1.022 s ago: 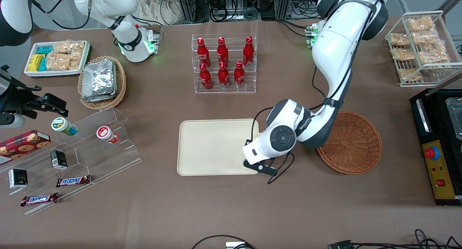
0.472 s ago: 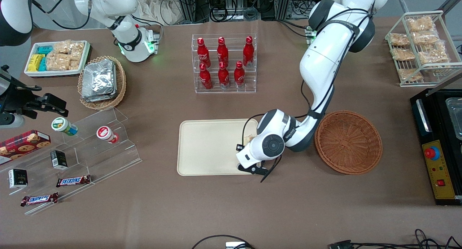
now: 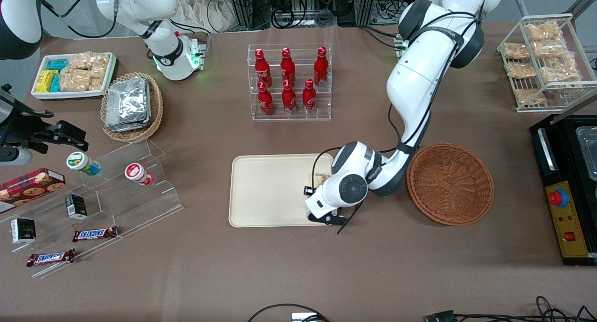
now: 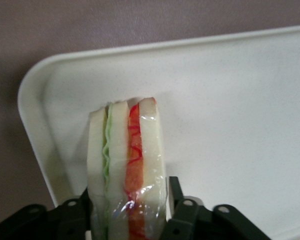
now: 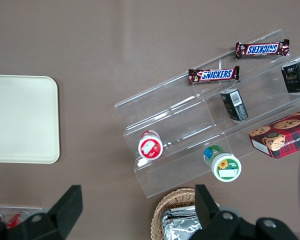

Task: Place sandwich from basket to tray

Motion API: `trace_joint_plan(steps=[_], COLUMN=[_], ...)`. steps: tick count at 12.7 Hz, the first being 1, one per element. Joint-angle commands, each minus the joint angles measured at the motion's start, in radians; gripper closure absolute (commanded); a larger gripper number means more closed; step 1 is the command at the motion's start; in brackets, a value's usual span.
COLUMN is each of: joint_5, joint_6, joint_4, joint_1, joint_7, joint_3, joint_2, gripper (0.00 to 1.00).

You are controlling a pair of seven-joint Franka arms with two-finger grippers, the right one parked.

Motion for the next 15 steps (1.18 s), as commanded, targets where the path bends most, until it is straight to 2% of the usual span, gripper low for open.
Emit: trace_joint_plan(steps=[1,2,5,7,9,12,15], joint_5=[0.009,0.011,0.027,0.099,0.139,0.167,0.152], joint_6=[-0.019,-0.067,-0.395,-0.602,-0.763,-0.842,-0.759], joint_4=[-0.007,-0.007,-0.007,-0.007,-0.011,-0.155,-0.38], joint_1=[0.028,0.059,0.22,0.338,0.456,0.557,0.585], joint_7=[-0.018,-0.018,0.006,0.151,0.282,0.31,0.333], joint_3=[0.009,0.009,0.009,0.009,0.009,0.007,0.006], joint_2=[-0.099,-0.151,-0.342,-0.464,-0.568,-0.767,-0.91], gripper=[0.0,0.0,0.0,0.0,0.0,0.0,0.0])
